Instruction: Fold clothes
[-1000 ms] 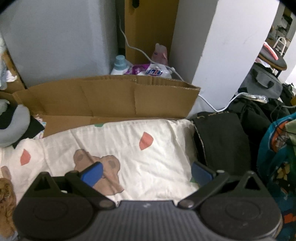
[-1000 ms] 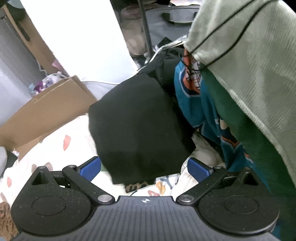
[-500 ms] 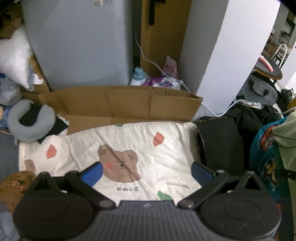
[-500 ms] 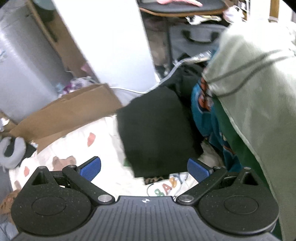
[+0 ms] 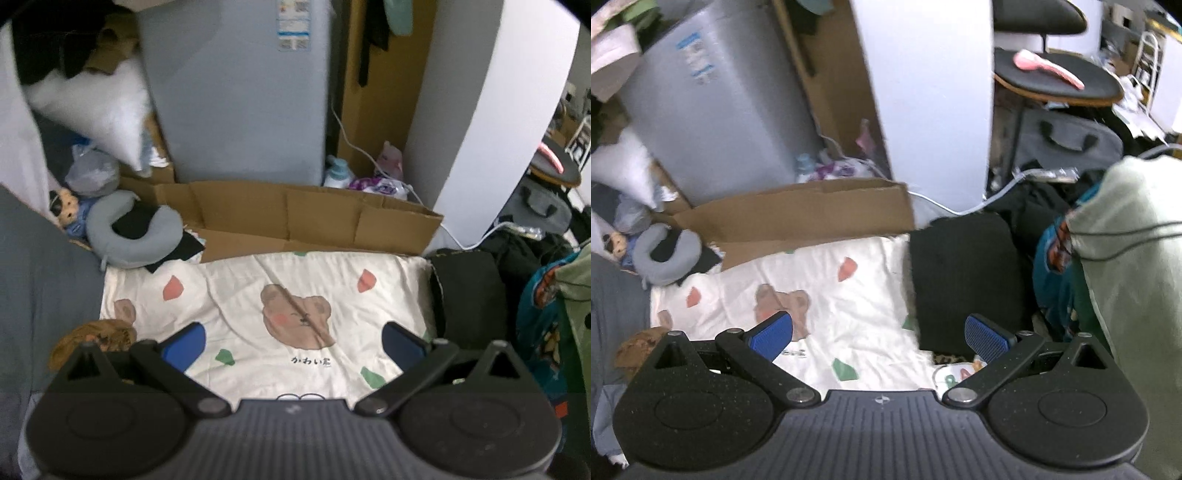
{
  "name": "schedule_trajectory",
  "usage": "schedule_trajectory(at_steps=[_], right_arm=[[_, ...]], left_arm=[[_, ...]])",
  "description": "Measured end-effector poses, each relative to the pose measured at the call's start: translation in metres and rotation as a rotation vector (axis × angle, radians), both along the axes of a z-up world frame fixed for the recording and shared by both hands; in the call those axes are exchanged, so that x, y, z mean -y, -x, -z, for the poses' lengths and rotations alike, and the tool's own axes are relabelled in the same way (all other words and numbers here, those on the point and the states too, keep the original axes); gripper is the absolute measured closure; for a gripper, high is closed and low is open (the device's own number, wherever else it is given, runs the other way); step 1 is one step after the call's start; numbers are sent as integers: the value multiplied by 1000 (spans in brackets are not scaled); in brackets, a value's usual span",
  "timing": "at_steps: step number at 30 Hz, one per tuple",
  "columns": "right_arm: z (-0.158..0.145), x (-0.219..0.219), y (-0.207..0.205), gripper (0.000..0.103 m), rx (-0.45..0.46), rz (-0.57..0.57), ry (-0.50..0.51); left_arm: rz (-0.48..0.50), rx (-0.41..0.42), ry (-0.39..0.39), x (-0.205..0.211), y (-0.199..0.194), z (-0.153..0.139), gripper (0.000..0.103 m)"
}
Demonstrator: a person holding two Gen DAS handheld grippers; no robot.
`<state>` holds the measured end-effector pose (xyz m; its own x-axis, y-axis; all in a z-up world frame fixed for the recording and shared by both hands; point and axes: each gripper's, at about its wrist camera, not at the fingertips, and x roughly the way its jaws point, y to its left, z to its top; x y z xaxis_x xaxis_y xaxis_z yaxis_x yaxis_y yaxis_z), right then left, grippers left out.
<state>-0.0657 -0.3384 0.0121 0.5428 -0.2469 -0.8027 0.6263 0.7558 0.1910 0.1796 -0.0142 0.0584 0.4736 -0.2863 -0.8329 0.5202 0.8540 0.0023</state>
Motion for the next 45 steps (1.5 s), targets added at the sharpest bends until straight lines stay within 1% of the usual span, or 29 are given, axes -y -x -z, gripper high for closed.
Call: schedule_trajectory(at_steps=[2, 5, 10, 13, 17, 21, 27, 30, 34, 37, 41, 45], right_arm=[[-12, -12, -4, 1, 14, -22, 1], [-25, -35, -12, 1, 13, -63, 0], [-36, -79, -26, 1, 8, -158, 12], [-38, -103, -30, 1, -6, -200, 29], [-32, -126, -30, 1, -23, -236, 49], [-20, -144, -27, 1, -37, -264, 60], [-3, -165, -20, 1, -46, -313, 68], [3, -174, -18, 1, -48, -333, 76], [15, -181, -14, 1, -44, -357, 68], [23, -187, -13, 1, -49, -388, 68], [33, -195, -14, 1, -48, -417, 43], [44, -199, -15, 1, -68, -436, 28]], left_arm=[[-11, 12, 0, -15, 6, -2, 0], [-48, 63, 5, -36, 19, -7, 0], [-121, 112, 25, -73, 38, -16, 0], [-133, 118, 51, -90, 48, -19, 0], [-196, 149, 99, -112, 67, -25, 0], [-245, 184, 99, -123, 86, -22, 0], [-286, 153, 125, -131, 105, -5, 0], [-300, 147, 121, -131, 115, 2, 0], [-335, 142, 88, -131, 125, 17, 0], [-358, 112, 98, -131, 132, 29, 0], [-392, 90, 96, -130, 141, 46, 0], [-416, 72, 93, -129, 147, 61, 0]])
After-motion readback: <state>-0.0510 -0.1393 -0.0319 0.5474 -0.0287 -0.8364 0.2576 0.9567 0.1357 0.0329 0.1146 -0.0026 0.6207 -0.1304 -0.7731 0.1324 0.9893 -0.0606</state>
